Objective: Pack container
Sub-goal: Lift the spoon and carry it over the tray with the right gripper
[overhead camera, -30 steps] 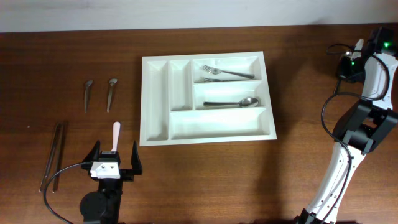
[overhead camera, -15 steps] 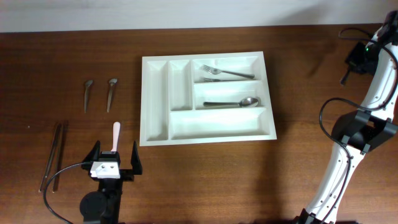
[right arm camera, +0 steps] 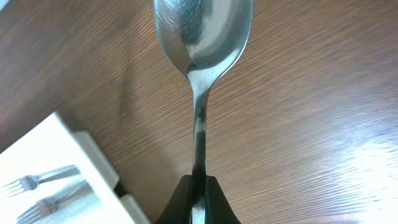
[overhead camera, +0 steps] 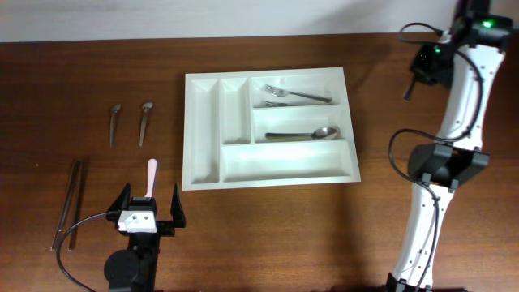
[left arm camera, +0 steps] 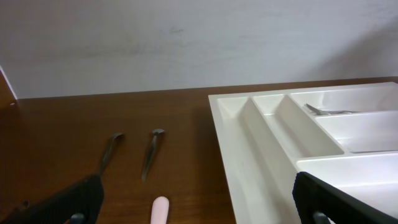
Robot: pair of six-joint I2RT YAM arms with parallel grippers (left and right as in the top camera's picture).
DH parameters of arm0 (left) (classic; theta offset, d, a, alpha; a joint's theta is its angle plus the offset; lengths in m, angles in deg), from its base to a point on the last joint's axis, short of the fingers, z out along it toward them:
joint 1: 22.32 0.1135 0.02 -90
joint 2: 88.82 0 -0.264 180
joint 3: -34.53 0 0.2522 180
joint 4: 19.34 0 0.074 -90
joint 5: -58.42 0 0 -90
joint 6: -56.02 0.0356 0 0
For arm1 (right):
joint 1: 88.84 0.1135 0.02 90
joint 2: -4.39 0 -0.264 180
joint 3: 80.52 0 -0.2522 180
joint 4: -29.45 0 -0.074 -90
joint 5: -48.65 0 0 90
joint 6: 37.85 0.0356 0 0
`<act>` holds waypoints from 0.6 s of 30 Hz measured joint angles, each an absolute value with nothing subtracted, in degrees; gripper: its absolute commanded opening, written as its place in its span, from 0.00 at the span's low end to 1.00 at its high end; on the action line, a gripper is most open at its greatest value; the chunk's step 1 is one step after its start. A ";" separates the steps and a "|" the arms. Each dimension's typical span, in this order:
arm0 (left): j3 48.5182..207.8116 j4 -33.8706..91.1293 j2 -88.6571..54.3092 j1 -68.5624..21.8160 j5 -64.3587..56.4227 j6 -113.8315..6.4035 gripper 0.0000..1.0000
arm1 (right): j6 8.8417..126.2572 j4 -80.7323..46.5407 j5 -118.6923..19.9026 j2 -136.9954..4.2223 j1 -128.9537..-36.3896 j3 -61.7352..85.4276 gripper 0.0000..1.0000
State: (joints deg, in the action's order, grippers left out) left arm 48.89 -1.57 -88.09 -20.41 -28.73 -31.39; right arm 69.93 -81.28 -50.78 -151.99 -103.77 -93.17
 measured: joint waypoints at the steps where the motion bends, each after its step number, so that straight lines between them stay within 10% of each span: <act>1: 48.89 -1.57 -88.09 -20.41 -28.73 -31.37 0.99 | 70.13 -81.28 -50.91 -151.99 -102.77 -93.17 0.04; 18: 48.89 -1.57 -88.09 -20.41 -28.73 -31.37 0.99 | 74.94 -79.25 -51.98 -151.99 -87.27 -93.17 0.04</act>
